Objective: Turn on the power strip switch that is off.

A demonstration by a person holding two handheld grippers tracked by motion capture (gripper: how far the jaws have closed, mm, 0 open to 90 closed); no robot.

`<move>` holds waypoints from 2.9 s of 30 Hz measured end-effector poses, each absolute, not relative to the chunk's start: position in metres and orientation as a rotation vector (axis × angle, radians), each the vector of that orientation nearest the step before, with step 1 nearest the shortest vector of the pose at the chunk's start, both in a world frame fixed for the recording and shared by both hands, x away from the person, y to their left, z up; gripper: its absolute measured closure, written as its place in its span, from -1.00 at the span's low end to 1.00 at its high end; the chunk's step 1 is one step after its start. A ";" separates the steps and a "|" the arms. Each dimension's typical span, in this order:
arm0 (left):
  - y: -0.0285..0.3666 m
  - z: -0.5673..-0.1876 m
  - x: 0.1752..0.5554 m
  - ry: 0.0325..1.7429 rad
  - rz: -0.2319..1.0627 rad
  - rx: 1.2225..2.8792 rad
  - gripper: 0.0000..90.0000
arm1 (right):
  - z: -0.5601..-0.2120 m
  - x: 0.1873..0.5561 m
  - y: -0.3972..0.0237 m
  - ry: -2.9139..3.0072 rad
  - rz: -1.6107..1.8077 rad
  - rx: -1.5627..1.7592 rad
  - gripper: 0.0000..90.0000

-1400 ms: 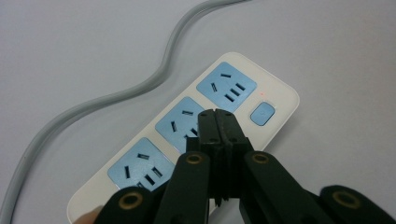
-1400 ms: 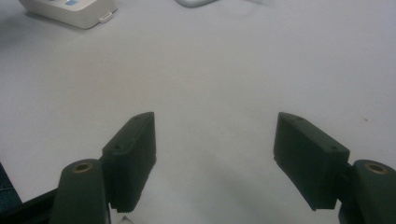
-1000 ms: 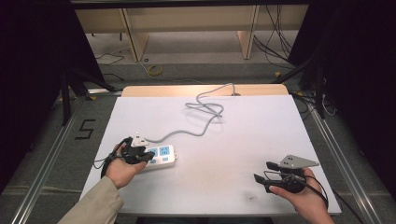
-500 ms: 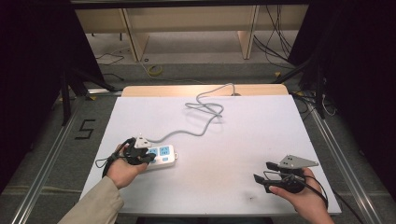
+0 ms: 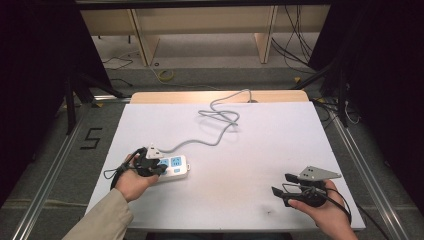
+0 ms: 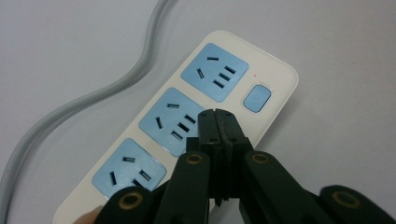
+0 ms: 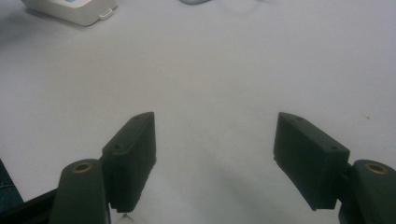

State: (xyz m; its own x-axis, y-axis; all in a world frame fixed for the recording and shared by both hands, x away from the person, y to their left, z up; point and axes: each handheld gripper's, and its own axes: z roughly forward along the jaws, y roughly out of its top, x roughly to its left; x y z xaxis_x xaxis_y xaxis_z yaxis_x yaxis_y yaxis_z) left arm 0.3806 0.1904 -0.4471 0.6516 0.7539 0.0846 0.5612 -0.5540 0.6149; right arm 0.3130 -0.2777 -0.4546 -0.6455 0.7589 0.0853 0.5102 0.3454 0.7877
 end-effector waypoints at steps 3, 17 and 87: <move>0.190 -0.447 0.381 1.015 0.463 2.328 1.00 | -0.454 0.313 -0.278 2.318 1.193 1.130 -0.33; 0.189 -0.449 0.383 1.017 0.466 2.339 1.00 | -0.454 0.313 -0.278 2.314 1.197 1.136 -0.33; 0.180 -0.447 0.392 1.012 0.418 2.460 1.00 | -0.454 0.311 -0.278 2.316 1.189 1.134 -0.33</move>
State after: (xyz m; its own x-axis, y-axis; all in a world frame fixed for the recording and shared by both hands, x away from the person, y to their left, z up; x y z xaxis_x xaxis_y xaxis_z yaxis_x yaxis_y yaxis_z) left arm 0.3921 0.1797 -0.4473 0.6857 0.7200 0.1066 0.5854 -0.6326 0.5071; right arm 0.3113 -0.2780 -0.4538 -0.6428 0.7614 0.0842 0.5122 0.3455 0.7863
